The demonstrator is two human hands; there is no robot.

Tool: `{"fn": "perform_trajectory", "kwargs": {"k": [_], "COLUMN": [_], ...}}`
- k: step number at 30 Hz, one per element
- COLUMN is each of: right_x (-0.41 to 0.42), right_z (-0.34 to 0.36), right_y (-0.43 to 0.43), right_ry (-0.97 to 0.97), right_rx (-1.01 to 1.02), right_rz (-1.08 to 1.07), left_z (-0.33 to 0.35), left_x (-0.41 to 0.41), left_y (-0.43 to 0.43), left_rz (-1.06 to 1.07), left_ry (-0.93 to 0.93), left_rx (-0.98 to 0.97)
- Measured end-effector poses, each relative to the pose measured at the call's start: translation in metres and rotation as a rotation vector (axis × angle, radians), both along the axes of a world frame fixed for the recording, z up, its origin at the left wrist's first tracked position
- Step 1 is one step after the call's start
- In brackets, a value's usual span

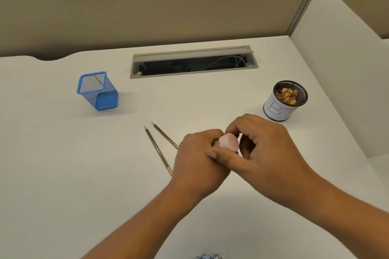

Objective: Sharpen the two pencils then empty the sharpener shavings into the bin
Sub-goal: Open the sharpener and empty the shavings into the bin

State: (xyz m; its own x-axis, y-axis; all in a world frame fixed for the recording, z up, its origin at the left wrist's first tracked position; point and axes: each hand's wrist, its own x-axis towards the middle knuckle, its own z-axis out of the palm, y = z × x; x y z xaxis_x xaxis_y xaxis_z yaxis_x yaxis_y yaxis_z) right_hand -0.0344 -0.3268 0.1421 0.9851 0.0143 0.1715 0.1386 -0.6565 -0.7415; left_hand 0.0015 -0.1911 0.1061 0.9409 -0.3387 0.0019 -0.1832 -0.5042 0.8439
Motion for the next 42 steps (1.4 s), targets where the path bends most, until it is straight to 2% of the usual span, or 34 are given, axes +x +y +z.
{"fn": "perform_trajectory", "kwargs": {"k": [9,14,21,30,33,37,42], "right_x": [-0.005,0.001,0.007,0.014,0.015,0.023,0.033], "right_z": [0.013,0.016,0.013,0.005,0.002,-0.002,-0.009], "right_y": [-0.006,-0.011,-0.019,-0.022,-0.031,-0.046,-0.063], "right_ry": [0.124,0.232,0.272,0.258,0.308,0.279,0.232], "right_rx": [0.223,0.272,0.327,0.253,0.323,0.363,0.574], "right_rz": [-0.103,-0.075,-0.108,-0.109,-0.096,-0.118,-0.149], "left_z": [-0.005,-0.006,-0.008,-0.013,-0.012,-0.011,-0.013], "left_x": [0.009,0.011,0.018,0.031,0.034,0.047,0.067], "left_y": [-0.005,-0.007,-0.008,-0.014,-0.016,-0.017,-0.019], "left_rz": [0.021,0.027,0.053,-0.039,-0.138,-0.286,-0.320], "left_ry": [-0.076,-0.040,-0.071,-0.084,-0.029,0.040,0.007], "left_rx": [0.058,0.043,0.061,0.107,-0.009,-0.110,-0.106]}}
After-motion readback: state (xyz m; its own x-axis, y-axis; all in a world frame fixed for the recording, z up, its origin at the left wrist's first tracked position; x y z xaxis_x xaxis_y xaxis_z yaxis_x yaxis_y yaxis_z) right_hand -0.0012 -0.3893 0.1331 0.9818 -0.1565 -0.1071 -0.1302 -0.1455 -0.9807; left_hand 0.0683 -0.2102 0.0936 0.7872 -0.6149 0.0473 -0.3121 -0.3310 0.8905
